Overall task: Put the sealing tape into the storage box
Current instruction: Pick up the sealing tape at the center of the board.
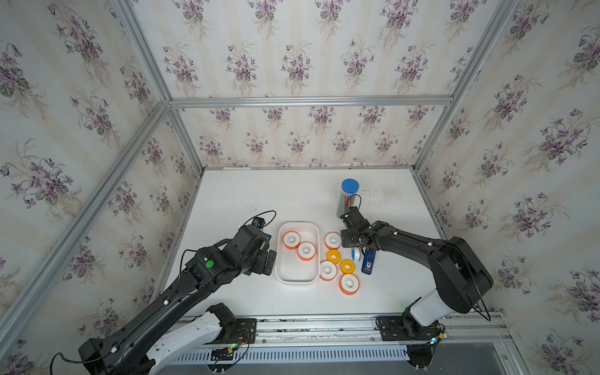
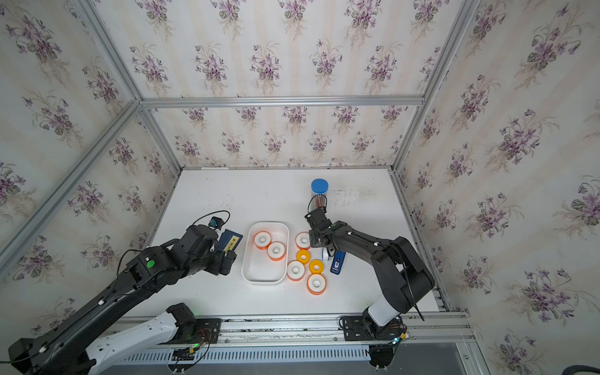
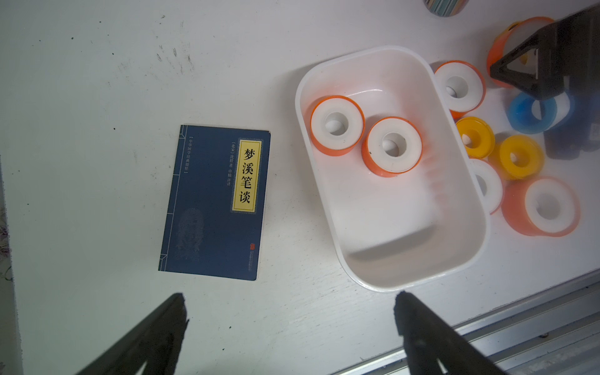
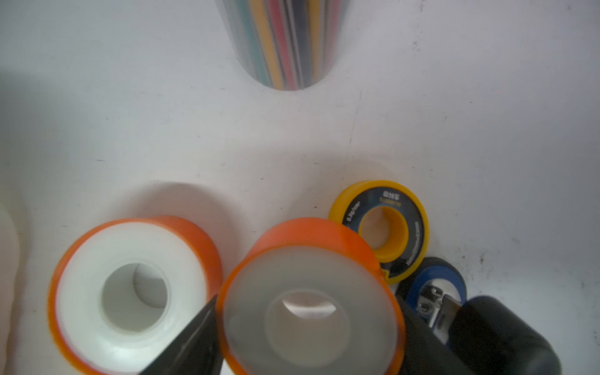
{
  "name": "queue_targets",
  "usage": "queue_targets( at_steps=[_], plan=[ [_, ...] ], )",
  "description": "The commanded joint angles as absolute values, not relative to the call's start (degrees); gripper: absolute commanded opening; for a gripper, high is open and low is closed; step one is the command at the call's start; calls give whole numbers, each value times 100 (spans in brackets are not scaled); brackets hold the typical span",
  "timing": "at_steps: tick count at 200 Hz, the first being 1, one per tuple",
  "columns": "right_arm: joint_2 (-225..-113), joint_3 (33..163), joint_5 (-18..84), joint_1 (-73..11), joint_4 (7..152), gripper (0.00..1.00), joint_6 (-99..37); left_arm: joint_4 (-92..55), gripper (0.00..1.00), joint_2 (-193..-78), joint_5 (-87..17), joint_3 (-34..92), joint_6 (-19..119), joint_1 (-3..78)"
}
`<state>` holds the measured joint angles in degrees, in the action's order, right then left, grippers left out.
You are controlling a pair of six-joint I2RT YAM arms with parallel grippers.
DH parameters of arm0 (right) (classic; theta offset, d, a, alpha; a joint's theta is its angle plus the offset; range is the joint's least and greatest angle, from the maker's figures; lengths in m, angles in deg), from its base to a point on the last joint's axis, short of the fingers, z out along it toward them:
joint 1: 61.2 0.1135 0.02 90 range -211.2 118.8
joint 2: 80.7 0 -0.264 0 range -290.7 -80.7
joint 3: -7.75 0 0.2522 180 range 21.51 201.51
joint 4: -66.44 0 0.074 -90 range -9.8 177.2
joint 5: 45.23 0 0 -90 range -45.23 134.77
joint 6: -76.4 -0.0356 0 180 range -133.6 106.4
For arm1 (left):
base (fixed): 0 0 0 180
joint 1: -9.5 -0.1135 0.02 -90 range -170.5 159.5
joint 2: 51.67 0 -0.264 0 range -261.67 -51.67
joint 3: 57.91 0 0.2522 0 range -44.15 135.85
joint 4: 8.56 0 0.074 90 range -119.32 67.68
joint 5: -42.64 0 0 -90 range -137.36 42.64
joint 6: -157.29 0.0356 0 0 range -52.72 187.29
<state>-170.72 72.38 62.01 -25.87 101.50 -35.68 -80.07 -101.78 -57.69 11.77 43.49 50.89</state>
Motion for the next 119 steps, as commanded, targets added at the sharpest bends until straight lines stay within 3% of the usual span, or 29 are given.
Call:
queue_targets(
  at_steps=[1,70,119],
  plan=[
    [-16858,7300,6213,-2514,10345,68,-3521,-8028,100,-10153,-5817,1205,4349,5085],
    [-15849,7627,5612,-1871,10758,68,-3493,-7989,100,-10003,-5789,1192,4347,5090],
    [-15875,8036,5379,-1140,10780,67,-3666,-7993,100,-9907,-5817,1191,4325,5087]
  ],
)
